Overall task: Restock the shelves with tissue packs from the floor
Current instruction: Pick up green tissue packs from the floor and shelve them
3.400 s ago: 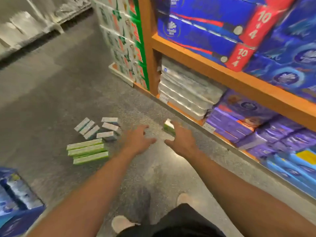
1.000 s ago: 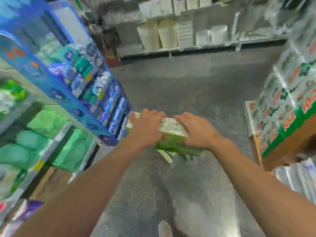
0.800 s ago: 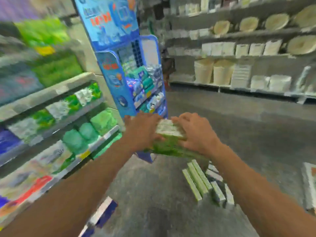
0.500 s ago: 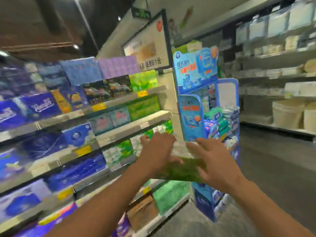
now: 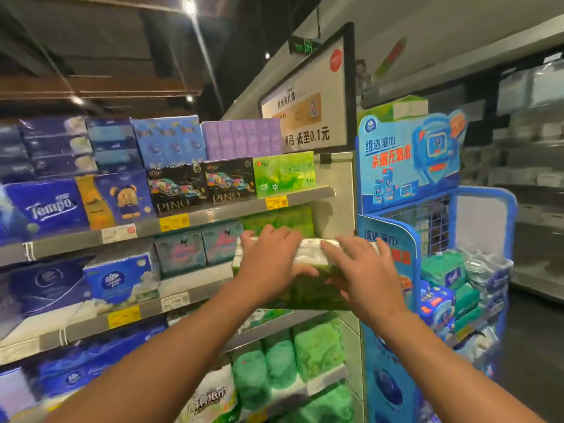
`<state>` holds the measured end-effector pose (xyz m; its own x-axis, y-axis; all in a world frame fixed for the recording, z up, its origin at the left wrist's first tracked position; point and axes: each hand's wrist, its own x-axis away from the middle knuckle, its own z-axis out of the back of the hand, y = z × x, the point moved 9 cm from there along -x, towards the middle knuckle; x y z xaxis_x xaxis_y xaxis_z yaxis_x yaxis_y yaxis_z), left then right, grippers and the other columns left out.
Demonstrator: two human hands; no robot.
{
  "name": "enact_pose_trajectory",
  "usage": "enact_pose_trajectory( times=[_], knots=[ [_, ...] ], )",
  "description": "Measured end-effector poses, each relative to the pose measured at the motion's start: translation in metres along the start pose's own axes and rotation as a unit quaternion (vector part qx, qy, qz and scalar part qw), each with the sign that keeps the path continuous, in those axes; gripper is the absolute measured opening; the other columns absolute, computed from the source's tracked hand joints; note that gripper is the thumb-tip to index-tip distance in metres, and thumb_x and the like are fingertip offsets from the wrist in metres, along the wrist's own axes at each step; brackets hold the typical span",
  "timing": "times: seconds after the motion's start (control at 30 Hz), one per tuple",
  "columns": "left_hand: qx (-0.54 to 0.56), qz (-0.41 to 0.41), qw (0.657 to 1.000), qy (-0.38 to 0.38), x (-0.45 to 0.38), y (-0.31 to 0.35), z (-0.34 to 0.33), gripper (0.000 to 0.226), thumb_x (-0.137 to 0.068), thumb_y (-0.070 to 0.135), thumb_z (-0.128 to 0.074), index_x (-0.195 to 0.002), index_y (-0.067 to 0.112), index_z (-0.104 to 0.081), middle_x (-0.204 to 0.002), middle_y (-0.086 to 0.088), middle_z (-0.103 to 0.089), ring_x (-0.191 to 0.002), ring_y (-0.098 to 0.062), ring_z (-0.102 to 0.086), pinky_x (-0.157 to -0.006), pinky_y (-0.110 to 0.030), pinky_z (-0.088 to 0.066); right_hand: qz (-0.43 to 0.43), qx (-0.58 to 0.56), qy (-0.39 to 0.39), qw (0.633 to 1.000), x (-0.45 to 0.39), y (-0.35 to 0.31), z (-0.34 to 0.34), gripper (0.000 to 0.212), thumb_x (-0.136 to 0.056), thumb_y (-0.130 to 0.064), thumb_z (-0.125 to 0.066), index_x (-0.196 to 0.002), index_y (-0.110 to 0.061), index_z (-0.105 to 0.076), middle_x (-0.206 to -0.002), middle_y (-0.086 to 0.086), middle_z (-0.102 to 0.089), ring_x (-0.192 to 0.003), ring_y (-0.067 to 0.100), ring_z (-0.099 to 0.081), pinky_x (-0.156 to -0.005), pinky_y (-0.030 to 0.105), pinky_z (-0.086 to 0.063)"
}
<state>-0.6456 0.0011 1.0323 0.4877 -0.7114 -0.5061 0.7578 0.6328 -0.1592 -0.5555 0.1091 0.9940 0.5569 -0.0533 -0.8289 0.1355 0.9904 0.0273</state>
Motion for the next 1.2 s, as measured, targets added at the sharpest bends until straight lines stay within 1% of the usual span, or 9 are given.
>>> enact_pose_trajectory(
  times=[0.2,0.3,0.53,0.67,0.77,0.97,1.03,1.1,1.2],
  knots=[
    [-0.001,0.040,0.997,0.072,-0.115,-0.036,-0.013,0.065,-0.077,0.076,-0.050,-0.127,0.036,-0.051,-0.129,0.008,-0.057,-0.121,-0.021,-0.045,-0.099,-0.049,-0.034,0.043,-0.001,0.048,0.998,-0.114,0.061,-0.050,0.065,-0.066,-0.031,-0.084,-0.125,-0.030,-0.057,-0.126,0.004,-0.060,-0.116,0.029,-0.057,-0.097,0.059,-0.035],
    [-0.012,0.049,0.993,0.109,-0.164,-0.061,-0.017,0.064,-0.077,0.075,-0.051,-0.124,0.032,-0.053,-0.124,0.005,-0.059,-0.117,-0.024,-0.048,-0.095,-0.048,-0.037,0.061,-0.006,0.079,0.995,-0.164,0.080,-0.077,0.059,-0.070,-0.026,-0.081,-0.126,-0.030,-0.061,-0.126,0.005,-0.061,-0.117,0.030,-0.056,-0.098,0.059,-0.032],
    [-0.048,0.022,0.981,0.185,-0.274,-0.105,-0.021,0.064,-0.082,0.073,-0.049,-0.129,0.031,-0.051,-0.126,0.001,-0.058,-0.116,-0.028,-0.048,-0.096,-0.050,-0.036,0.055,0.010,0.168,0.984,-0.261,0.123,-0.122,0.045,-0.083,-0.030,-0.067,-0.127,-0.030,-0.060,-0.131,0.004,-0.059,-0.123,0.027,-0.052,-0.102,0.057,-0.027],
    [-0.055,0.019,0.982,0.181,-0.337,-0.122,-0.028,0.060,-0.086,0.070,-0.047,-0.126,0.026,-0.052,-0.126,-0.003,-0.058,-0.119,-0.030,-0.047,-0.099,-0.056,-0.036,0.033,0.016,0.152,0.988,-0.309,0.151,-0.157,0.049,-0.087,-0.026,-0.068,-0.134,-0.030,-0.056,-0.138,0.006,-0.056,-0.131,0.028,-0.048,-0.106,0.060,-0.022],
    [-0.059,0.026,0.987,0.147,-0.376,-0.128,-0.043,0.060,-0.087,0.069,-0.047,-0.126,0.024,-0.053,-0.124,-0.006,-0.058,-0.120,-0.033,-0.047,-0.099,-0.060,-0.036,0.007,0.008,0.110,0.994,-0.334,0.172,-0.190,0.055,-0.087,-0.022,-0.068,-0.139,-0.031,-0.051,-0.146,0.006,-0.049,-0.138,0.029,-0.040,-0.110,0.061,-0.015],
    [-0.053,0.078,0.990,0.107,-0.419,-0.169,-0.081,0.059,-0.085,0.074,-0.043,-0.105,0.021,-0.060,-0.111,-0.010,-0.065,-0.110,-0.037,-0.056,-0.089,-0.057,-0.044,-0.019,0.002,0.025,1.000,-0.378,0.192,-0.261,0.053,-0.091,-0.046,-0.060,-0.141,-0.045,-0.041,-0.152,-0.004,-0.041,-0.144,0.027,-0.028,-0.107,0.074,-0.010],
    [-0.053,0.090,0.990,0.090,-0.428,-0.183,-0.094,0.060,-0.083,0.077,-0.041,-0.103,0.024,-0.062,-0.110,-0.009,-0.068,-0.108,-0.035,-0.058,-0.088,-0.054,-0.045,-0.015,-0.023,-0.008,1.000,-0.388,0.192,-0.283,0.054,-0.092,-0.049,-0.058,-0.142,-0.045,-0.039,-0.153,-0.004,-0.038,-0.143,0.026,-0.027,-0.106,0.074,-0.016],
    [-0.062,0.096,0.990,0.080,-0.434,-0.195,-0.100,0.061,-0.083,0.078,-0.040,-0.105,0.026,-0.064,-0.110,-0.008,-0.068,-0.108,-0.033,-0.059,-0.088,-0.051,-0.044,0.003,-0.064,-0.038,0.997,-0.396,0.190,-0.302,0.059,-0.091,-0.050,-0.058,-0.145,-0.042,-0.035,-0.152,-0.003,-0.038,-0.140,0.026,-0.028,-0.106,0.068,-0.028],
    [-0.109,0.077,0.985,0.110,-0.433,-0.199,-0.097,0.060,-0.086,0.075,-0.040,-0.100,0.023,-0.067,-0.102,-0.008,-0.069,-0.101,-0.033,-0.060,-0.080,-0.043,-0.045,0.026,-0.086,-0.065,0.994,-0.398,0.184,-0.317,0.086,-0.076,-0.068,-0.064,-0.148,-0.039,-0.027,-0.151,0.000,-0.034,-0.138,0.027,-0.025,-0.103,0.064,-0.034]
  ],
)
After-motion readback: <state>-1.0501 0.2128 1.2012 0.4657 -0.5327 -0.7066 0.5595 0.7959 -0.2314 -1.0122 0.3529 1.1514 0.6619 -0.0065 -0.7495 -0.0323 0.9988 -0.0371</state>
